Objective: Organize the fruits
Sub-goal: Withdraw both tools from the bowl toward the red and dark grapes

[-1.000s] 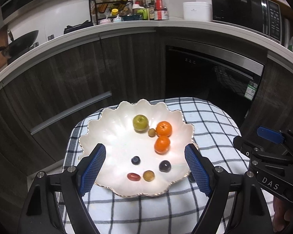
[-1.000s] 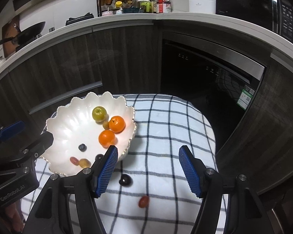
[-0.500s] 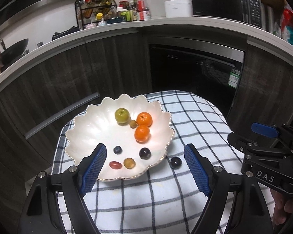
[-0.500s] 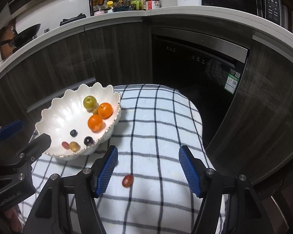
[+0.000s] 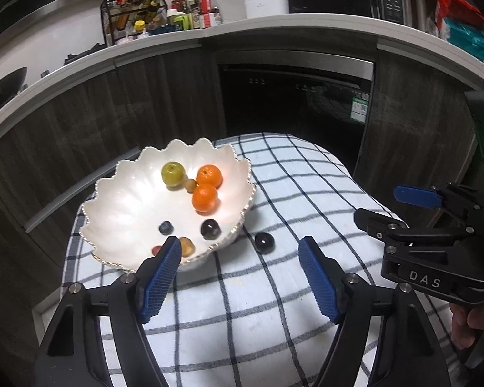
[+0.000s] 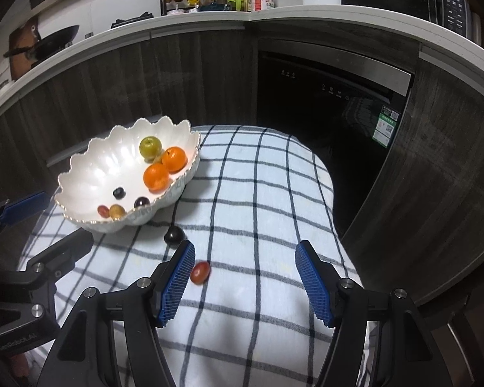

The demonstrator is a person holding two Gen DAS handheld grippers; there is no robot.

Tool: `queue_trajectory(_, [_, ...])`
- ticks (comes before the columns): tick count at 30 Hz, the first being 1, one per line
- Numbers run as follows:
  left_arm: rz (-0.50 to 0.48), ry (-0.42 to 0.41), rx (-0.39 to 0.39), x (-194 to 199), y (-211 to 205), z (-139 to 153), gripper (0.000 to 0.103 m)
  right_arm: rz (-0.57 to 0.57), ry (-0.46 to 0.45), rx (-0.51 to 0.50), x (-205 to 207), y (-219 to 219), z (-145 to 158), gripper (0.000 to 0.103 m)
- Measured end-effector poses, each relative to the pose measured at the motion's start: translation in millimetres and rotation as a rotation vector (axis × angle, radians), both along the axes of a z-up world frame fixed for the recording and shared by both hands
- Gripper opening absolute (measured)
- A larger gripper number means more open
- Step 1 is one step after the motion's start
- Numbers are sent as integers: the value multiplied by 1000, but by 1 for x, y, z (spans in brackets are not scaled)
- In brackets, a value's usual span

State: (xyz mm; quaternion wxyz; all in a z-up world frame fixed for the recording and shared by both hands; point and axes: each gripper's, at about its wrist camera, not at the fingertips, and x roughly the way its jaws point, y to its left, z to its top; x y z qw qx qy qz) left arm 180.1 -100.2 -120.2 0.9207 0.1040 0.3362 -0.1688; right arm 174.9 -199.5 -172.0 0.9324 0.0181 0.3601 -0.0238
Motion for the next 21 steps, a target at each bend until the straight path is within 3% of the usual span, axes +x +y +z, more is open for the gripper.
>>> queue_trajectory(11, [-67,17,10,5,-7,-34,70,35,31,4,1,4,-31,66])
queue_trajectory(17, [-101,38,26,15,-9,-54,61,66,33,6,3,8,-45,65])
queue_trajectory(21, [-114,35,42,23,-9,-63,60,84,39,2,7,14,-54,62])
